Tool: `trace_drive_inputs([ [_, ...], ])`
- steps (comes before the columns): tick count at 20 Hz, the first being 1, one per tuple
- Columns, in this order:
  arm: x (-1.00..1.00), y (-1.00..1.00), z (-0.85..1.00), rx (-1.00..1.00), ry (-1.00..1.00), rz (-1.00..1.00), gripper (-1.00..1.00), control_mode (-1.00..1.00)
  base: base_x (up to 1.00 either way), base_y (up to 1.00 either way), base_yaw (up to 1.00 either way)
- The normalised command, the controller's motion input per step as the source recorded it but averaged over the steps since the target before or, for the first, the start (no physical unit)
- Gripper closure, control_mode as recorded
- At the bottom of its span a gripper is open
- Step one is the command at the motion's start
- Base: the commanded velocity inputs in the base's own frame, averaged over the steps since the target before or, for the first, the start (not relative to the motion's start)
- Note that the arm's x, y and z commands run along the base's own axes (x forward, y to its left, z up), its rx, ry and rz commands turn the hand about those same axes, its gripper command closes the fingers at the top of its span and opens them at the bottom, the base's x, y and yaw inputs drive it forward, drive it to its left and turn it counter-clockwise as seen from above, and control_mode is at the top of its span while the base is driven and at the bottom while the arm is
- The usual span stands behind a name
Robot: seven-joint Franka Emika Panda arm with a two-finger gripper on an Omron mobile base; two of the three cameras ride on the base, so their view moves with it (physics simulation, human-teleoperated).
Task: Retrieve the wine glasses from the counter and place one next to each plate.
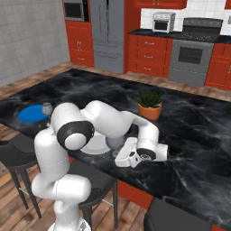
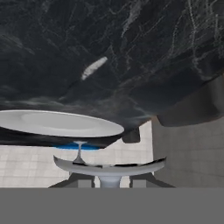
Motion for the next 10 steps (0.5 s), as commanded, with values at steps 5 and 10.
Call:
trace_drive_inputs([
  [5, 0.13, 0.00, -0.14, 0.00, 0.00, 0.00, 1.00, -1.00, 0.00, 0.00, 0.00],
  [10, 0.18, 0.00, -0.13, 0.00, 0.00, 0.00, 1.00, -1.00, 0.00, 0.00, 0.00],
])
